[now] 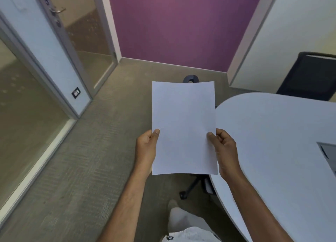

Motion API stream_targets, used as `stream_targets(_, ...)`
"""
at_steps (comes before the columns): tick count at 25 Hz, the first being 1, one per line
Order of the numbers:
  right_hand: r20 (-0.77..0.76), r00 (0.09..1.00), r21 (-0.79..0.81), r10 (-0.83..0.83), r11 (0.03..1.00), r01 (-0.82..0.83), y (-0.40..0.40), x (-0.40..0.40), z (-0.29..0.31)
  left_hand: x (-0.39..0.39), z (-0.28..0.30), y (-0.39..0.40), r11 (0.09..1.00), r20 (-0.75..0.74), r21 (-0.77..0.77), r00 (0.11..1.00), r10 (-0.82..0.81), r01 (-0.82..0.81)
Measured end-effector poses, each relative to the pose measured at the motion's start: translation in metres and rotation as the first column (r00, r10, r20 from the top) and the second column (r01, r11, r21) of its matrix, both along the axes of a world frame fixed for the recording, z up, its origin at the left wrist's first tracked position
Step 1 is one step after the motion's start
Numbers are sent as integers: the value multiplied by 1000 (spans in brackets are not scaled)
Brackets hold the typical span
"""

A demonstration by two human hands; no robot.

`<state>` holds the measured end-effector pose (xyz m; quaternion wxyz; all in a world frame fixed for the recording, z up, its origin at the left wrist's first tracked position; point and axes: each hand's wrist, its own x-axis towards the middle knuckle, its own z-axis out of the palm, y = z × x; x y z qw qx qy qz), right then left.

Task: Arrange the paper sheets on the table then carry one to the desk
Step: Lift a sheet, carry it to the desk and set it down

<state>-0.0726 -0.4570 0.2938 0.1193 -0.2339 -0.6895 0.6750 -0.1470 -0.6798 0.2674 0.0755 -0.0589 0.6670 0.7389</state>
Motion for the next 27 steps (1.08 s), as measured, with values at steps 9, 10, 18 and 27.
stream_targets(9, -118, 992, -14, -45, 999, 43, -41, -194, 4, -190, 17, -35, 1000, -65, 14, 998, 26, -25)
stream_targets(10, -123, 991, -17, -59, 998, 57, -42, -217, 4, -216, 19, -36, 1000, -64, 11, 998, 21, -21)
stream_targets(18, -159, 975, -66, -154, 987, 145, -30, -374, 15, -400, 39, -18, 996, -68, -25, 994, -89, 88)
stream_targets(27, -121, 926, -115, -356, 932, 344, 23, -553, 8, -620, 20, 65, 940, -67, -20, 937, -342, 342)
